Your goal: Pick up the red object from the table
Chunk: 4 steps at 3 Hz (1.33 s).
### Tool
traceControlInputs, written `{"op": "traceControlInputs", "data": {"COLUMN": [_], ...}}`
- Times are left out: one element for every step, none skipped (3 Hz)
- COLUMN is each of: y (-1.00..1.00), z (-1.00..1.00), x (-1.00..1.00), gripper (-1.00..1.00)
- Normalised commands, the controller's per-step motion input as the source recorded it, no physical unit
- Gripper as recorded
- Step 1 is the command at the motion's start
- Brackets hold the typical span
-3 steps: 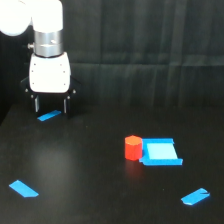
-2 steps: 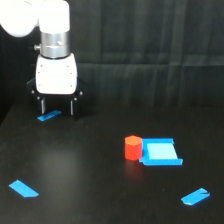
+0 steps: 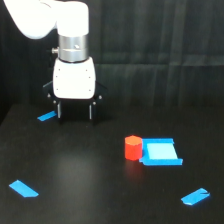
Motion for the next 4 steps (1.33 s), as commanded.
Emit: {"op": "traceControlInputs", "data": {"y": [-0.30,-0.50,-0.57,-0.74], "z": [-0.31,-0.17,-0.16,-0.05], "x": [0.97,0.93,0.88,0.77], "gripper": [1.00,1.00,1.00,0.98]}}
